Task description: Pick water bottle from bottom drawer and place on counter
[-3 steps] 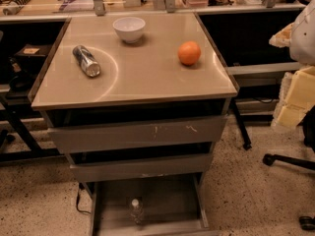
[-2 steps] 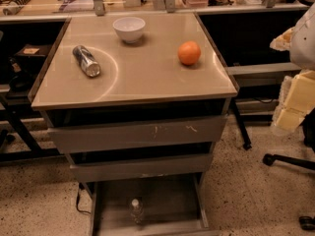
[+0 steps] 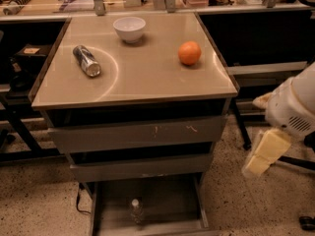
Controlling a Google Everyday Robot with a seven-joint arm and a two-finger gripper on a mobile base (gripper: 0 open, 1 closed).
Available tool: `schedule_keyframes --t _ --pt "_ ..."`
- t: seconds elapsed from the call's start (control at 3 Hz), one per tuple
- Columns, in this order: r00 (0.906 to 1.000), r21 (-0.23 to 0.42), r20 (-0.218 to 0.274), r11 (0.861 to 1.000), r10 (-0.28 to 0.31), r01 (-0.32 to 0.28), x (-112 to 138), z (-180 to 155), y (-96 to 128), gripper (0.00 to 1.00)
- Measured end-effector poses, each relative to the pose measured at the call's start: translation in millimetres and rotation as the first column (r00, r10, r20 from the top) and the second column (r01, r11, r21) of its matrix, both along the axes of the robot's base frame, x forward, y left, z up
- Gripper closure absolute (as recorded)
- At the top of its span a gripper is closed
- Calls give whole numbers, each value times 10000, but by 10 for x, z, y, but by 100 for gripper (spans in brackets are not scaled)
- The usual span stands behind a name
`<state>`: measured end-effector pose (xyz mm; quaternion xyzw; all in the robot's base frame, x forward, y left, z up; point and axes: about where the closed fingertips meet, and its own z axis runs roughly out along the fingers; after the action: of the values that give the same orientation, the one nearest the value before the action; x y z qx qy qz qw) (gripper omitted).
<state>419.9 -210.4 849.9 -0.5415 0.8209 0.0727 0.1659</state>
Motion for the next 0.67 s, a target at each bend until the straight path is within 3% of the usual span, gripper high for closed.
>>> schedule_keyframes --t 0.33,0.67 --pt "9976 469 -692 9988 -98 131 -30 -656 57 0" --pt "9976 471 -692 9988 -99 131 -30 -656 57 0"
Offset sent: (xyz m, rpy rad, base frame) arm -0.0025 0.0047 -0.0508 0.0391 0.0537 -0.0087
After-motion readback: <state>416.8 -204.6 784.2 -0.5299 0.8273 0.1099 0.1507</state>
